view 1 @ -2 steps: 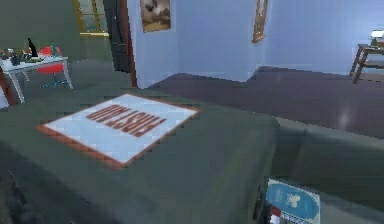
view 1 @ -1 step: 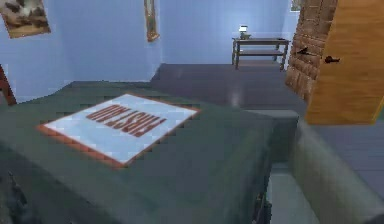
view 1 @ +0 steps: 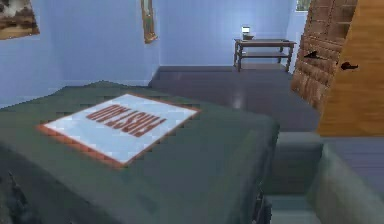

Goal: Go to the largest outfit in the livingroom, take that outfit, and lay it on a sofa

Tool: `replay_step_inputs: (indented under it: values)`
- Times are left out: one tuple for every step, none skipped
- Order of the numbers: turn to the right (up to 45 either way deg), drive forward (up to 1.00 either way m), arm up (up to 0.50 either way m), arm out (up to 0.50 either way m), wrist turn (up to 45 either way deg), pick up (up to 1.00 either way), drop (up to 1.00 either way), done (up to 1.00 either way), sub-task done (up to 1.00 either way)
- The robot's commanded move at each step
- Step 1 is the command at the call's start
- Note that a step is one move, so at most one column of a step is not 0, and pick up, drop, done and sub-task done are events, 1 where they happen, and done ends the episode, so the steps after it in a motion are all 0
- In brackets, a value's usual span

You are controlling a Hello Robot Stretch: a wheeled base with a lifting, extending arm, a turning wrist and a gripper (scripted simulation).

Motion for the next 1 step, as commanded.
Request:
replay_step_inputs:
  values:
    - [-45.0, 0.0, 0.0, 0.0, 0.0, 0.0, 0.0, 0.0, 0.0]
